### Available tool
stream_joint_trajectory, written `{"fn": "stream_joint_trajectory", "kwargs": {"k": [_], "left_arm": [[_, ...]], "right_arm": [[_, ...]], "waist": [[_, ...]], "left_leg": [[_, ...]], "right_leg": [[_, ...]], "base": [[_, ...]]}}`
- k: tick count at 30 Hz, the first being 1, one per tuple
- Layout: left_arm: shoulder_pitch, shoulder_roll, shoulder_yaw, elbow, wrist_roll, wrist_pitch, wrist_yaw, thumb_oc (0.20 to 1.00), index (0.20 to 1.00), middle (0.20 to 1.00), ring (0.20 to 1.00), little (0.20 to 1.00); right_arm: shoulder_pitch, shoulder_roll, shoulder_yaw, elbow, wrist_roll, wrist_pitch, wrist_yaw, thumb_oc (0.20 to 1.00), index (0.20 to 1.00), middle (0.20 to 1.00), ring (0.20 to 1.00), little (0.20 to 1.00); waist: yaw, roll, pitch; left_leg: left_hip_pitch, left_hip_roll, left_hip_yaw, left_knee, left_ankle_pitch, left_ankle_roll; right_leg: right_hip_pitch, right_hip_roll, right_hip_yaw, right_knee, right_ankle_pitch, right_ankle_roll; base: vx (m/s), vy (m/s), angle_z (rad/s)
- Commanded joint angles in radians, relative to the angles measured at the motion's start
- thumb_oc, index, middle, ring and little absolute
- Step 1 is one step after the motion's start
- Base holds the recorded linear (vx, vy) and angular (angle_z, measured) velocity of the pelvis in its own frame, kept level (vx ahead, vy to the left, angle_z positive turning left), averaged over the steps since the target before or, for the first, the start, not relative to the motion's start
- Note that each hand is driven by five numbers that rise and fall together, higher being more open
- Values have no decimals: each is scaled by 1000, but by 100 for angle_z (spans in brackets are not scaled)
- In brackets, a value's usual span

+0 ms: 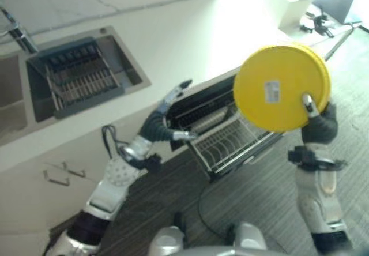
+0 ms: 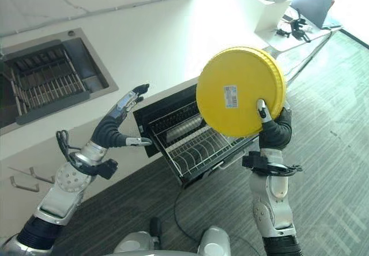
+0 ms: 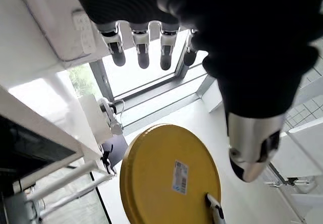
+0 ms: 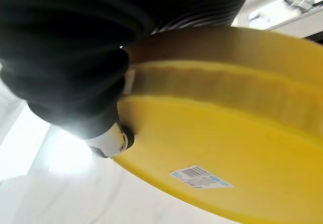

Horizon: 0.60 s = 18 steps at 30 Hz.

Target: Place the dishes in the dishwasher.

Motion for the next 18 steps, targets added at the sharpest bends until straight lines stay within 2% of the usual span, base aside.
{"fn": "stream_joint_trajectory", "kwargs": {"k": [1, 3, 4, 6, 8, 10, 13, 15, 17, 18], "left_arm": [[-13, -10, -16, -73, -28, -75, -27, 1000, 1000, 1000, 1000, 1000], [-34, -25, -41, -72, -59, -70, -11, 1000, 1000, 1000, 1000, 1000], [-35, -29, -59, -74, -45, -79, -8, 1000, 1000, 1000, 1000, 1000], [-17, -25, -55, -76, -59, -78, -17, 1000, 1000, 1000, 1000, 1000], [42, -30, -9, -85, -118, -77, -58, 1000, 1000, 1000, 1000, 1000], [86, -35, 25, -91, -146, -76, -73, 1000, 1000, 1000, 1000, 1000], [158, -44, 60, -78, -193, -61, -38, 1000, 1000, 1000, 1000, 1000], [215, -52, 77, -59, -196, -76, -23, 1000, 1000, 1000, 1000, 1000], [245, -46, 87, -34, -173, -111, -2, 1000, 1000, 1000, 1000, 1000], [269, -33, 92, -10, -154, -109, 20, 1000, 1000, 1000, 1000, 1000]], "right_arm": [[-67, 6, -62, -84, -52, -110, -30, 200, 200, 200, 200, 200], [-101, -14, -49, -75, -95, -114, -58, 200, 200, 200, 200, 200], [-124, -35, -46, -66, -110, -110, -77, 200, 200, 200, 200, 200], [-128, -56, -51, -75, -95, -89, -59, 200, 200, 200, 200, 200], [-105, -69, -68, -94, -10, -21, 39, 200, 200, 200, 200, 200], [-88, -78, -85, -90, -38, -6, 80, 200, 200, 200, 200, 200], [-78, -118, -112, -98, -180, -13, 32, 200, 200, 200, 200, 200], [-64, -136, -139, -91, -277, -34, -47, 200, 200, 200, 200, 200], [-56, -149, -156, -78, -388, -29, -126, 200, 200, 200, 200, 200], [-56, -172, -157, -59, -439, -13, -160, 200, 200, 200, 200, 200]], "waist": [[-33, 8, -73], [-23, 5, -78], [-8, 0, -89], [-5, 0, -97], [-9, 6, -111], [-10, 9, -121], [-8, 14, -129], [2, 16, -128], [10, 17, -127], [22, 18, -125]], "left_leg": [[60, 50, -113, -13, -115, -53], [50, 70, -116, -10, -113, -65], [50, 93, -112, -24, -102, -84], [59, 117, -98, -44, -89, -97], [72, 148, -70, -57, -83, -116], [71, 165, -59, -57, -78, -127], [63, 193, -43, -57, -63, -151], [54, 200, -48, -57, -55, -161], [46, 204, -54, -57, -49, -167], [41, 205, -64, -57, -44, -172]], "right_leg": [[-10, 53, 82, 41, 88, -19], [25, 61, 49, 10, 66, -15], [54, 67, 10, -25, 62, -5], [69, 83, -6, -34, 44, -2], [75, 95, -36, -41, 25, -2], [75, 104, -46, -42, 12, -6], [76, 110, -70, -41, 4, -14], [78, 110, -85, -40, 1, -18], [78, 106, -101, -36, -1, -18], [77, 104, -110, -32, -2, -18]], "base": [[18, -317, 78], [-9, -347, 89], [-7, -285, 80], [-3, -279, 14], [2, -173, 1], [-14, -97, -20], [-34, -53, -1], [-41, -14, 13], [-62, -7, 27], [-70, 5, 44]]}}
